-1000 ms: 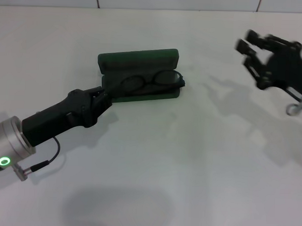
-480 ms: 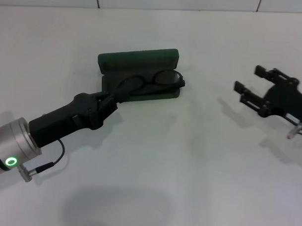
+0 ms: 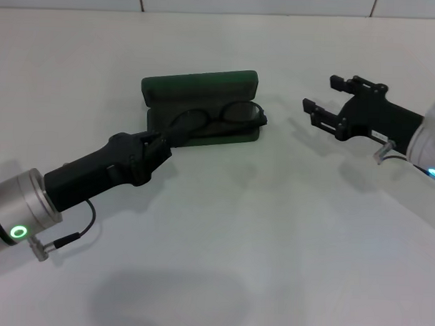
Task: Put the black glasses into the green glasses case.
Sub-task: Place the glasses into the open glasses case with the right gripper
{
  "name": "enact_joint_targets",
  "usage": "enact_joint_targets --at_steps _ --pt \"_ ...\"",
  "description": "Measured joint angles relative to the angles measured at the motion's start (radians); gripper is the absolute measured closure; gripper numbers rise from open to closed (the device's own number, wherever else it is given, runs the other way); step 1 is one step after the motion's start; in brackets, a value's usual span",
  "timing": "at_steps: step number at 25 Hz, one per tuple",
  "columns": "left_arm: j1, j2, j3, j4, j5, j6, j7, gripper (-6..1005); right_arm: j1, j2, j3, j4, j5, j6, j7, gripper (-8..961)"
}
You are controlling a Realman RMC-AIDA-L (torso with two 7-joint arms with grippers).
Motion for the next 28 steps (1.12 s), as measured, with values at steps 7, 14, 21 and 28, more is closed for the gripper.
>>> enact_joint_targets --at_steps 7,14,21,28 --pt "0.0 0.0 -0.003 0.0 -0.002 0.0 -0.003 916 0.049 0.0 -0.105 -0.007 0.001 0.05 0.029 301" --pt "-0.002 0.001 -0.003 0.0 -0.007 0.0 -0.005 914 0.055 0.0 -0.159 -0.038 0.001 0.098 0.048 301" --pt "-0.001 0.0 -0.005 0.0 -0.009 0.0 -0.008 913 0.069 0.0 -0.173 -0.063 0.001 0.1 0.049 300" --pt "-0.001 0.001 -0.004 0.0 -0.011 0.0 -0.018 912 0.071 0.0 -0.179 -0.074 0.018 0.088 0.052 300"
